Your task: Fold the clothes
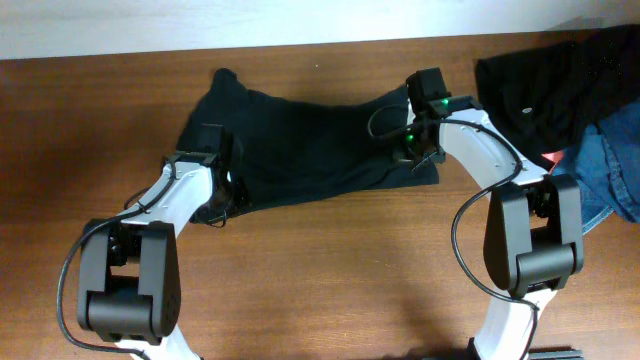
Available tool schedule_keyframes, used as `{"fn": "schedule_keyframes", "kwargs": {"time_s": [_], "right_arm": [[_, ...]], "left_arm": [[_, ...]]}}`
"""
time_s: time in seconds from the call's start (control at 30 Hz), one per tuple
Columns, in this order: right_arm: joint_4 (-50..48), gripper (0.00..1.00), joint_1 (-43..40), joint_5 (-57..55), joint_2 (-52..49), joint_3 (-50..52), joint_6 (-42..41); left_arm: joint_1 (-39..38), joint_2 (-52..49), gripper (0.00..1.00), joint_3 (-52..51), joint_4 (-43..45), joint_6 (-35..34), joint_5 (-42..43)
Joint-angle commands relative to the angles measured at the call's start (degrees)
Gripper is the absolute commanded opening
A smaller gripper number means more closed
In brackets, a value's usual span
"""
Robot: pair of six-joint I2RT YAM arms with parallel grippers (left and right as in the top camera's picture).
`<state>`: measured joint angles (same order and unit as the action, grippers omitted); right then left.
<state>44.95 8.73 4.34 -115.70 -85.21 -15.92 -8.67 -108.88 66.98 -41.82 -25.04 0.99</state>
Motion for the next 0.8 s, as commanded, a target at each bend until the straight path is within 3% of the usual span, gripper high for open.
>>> {"fn": "schedule_keyframes", "kwargs": {"time_s": [0.0,0.37,0.77], "right_arm": [[-0.66,0.04,0.26,1.68,0.02,1.62,-2.12],[-9.31,0.04,0.26,1.4,0.02,7.21,-2.6],[-12.09,0.04,0.26,-5.09,-0.09,7.21,-1.97]], "left_arm": [[-0.17,-1.07,0.01,-0.37,-0.2,0.72,-1.03],[-0.17,-1.07,0.01,-0.37,-0.22,0.74,-1.05],[-0.17,-1.07,0.01,-0.37,-0.24,0.74,-1.05]]}}
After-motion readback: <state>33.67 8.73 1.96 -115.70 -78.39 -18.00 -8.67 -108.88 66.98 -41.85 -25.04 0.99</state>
